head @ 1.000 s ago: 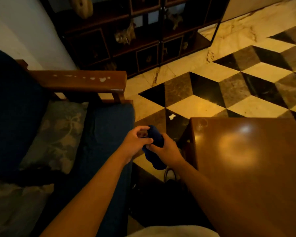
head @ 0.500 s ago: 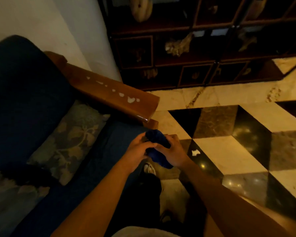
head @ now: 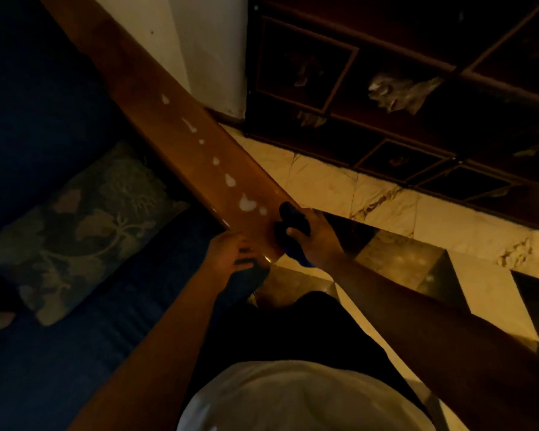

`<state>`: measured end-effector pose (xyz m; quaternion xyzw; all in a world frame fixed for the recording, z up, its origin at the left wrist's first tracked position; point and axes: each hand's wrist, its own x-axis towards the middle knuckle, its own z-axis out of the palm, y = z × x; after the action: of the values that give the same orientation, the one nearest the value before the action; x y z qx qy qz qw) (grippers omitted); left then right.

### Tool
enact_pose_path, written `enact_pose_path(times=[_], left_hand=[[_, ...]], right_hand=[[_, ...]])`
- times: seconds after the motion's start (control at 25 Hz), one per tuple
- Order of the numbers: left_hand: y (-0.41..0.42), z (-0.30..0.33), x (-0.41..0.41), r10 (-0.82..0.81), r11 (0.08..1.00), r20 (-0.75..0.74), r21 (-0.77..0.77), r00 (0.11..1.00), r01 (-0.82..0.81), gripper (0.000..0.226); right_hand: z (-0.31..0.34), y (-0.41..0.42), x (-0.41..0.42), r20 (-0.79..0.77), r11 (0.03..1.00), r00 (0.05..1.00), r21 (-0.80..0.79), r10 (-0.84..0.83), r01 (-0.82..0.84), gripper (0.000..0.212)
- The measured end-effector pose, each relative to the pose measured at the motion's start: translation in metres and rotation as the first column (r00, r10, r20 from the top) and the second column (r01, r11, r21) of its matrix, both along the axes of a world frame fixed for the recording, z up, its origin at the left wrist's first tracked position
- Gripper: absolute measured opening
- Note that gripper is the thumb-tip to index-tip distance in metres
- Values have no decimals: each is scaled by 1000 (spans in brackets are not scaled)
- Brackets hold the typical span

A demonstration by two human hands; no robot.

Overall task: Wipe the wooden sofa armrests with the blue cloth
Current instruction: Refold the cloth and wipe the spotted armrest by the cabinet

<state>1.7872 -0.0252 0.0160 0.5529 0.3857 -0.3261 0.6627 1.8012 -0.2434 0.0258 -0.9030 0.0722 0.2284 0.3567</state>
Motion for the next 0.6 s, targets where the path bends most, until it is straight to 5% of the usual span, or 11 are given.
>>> enact_pose_path(times=[0.12, 0.28, 0.44, 0.6], left_hand=[[-4, -17, 16, 107, 989, -91, 109, 990, -97, 19], [-14, -56, 16, 256, 916, -78, 337, 964, -216, 15], [-26, -87, 31, 494, 769, 22, 456, 869, -449, 27], [-29, -109, 55, 630, 660, 57, 486, 775, -573, 37]], right_hand=[[-26, -5, 36, 127, 925, 924, -171, 361, -338, 45], [-88, 3, 50, 125, 648, 650, -335, 750, -684, 52], [-130, 30, 98, 222, 537, 490, -393, 843, -747, 68], [-144, 123, 214, 281, 604, 537, -433, 796, -669, 75]])
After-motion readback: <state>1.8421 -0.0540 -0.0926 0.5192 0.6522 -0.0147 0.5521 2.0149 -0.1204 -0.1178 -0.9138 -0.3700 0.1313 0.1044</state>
